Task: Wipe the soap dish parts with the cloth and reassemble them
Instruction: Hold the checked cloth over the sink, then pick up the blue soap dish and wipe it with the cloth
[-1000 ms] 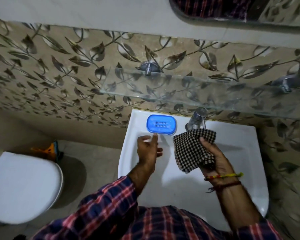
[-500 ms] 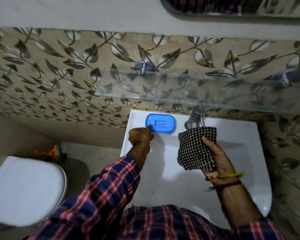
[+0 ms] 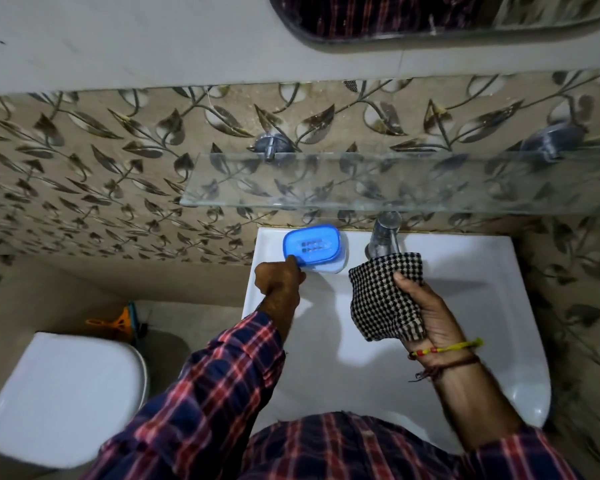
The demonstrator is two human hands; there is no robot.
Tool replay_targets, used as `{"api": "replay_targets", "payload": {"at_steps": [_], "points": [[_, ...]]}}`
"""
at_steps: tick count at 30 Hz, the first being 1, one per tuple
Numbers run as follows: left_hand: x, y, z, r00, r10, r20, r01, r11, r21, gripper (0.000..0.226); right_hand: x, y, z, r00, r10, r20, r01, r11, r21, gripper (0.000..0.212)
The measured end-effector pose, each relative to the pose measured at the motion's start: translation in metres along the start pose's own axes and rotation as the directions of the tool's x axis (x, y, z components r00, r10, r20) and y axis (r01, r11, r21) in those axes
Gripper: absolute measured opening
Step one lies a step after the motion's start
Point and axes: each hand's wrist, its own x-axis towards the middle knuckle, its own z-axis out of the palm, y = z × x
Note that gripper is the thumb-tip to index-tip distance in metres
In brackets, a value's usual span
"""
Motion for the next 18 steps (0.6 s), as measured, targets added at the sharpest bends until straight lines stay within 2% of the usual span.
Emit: {"api": "replay_targets", "payload": {"at_steps": [5, 10, 14, 18], "points": [[-0.006, 0.004, -0.002, 0.992, 0.124, -0.031, -0.123, 0.992, 0.028, 0.019, -0.003, -0.003, -0.005, 1.0, -0.014, 0.012, 0.014, 1.0, 0.003, 0.05], [-0.024, 0.004, -0.024, 0.972, 0.227, 0.052, -0.226, 0.974, -0.021, 0.019, -0.01, -0.011, -0.011, 1.0, -0.028, 0.004, 0.028, 0.999, 0.024, 0.057], [-0.05, 0.0, -0.048, 0.955, 0.204, 0.214, -0.171, 0.972, -0.161, 0.008, -0.021, -0.016, -0.019, 0.999, 0.005, 0.045, -0.01, 0.994, 0.113, 0.051], [-0.067, -0.01, -0.065, 0.891, 0.146, 0.429, -0.042, 0.969, -0.243, 0.003, -0.029, -0.014, -0.03, 0.995, -0.095, 0.013, 0.095, 0.996, 0.003, 0.037]]}}
